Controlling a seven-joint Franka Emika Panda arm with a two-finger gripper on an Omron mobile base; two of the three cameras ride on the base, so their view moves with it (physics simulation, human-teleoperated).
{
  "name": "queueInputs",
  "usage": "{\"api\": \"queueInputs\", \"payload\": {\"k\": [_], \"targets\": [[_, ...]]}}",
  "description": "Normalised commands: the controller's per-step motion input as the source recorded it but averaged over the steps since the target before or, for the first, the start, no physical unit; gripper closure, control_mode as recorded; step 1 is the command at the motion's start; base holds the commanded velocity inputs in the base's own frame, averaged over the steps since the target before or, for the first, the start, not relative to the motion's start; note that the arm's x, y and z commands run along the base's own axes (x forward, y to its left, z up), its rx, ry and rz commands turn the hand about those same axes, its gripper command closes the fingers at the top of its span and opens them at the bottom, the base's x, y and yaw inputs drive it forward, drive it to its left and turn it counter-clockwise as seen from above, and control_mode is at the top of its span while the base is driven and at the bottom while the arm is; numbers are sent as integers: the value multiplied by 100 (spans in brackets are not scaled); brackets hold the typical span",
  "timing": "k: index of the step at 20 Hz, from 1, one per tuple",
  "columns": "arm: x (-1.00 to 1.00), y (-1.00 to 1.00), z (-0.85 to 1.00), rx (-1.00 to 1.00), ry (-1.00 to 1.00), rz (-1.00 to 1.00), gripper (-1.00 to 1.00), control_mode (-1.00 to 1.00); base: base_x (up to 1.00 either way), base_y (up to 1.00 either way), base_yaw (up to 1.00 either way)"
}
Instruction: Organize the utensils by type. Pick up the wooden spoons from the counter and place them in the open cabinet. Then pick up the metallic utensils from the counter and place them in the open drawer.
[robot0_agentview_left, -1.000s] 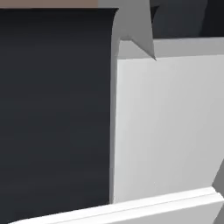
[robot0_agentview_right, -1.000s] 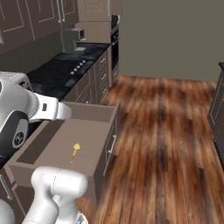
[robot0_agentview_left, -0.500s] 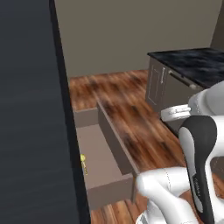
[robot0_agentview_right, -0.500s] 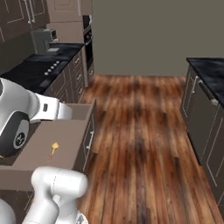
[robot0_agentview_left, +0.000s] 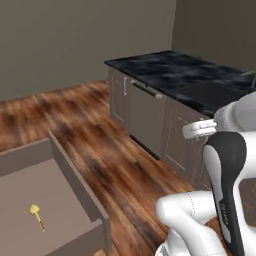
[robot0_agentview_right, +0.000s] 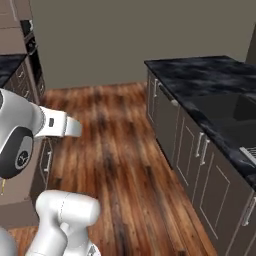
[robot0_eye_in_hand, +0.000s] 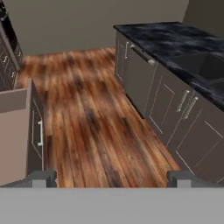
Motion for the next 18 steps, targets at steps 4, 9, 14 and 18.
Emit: {"api": "queueInputs", "payload": {"k": [4,9,14,18], "targets": [[0,0,0,0,0,0,-100,100,-24,-82,-57],[0,0,0,0,0,0,-100,100,-7,-81,-61],[0,0,0,0,0,0,-100,100,3,-57,-67],[0,0,0,0,0,0,-100,100,42,-4,-52]]}}
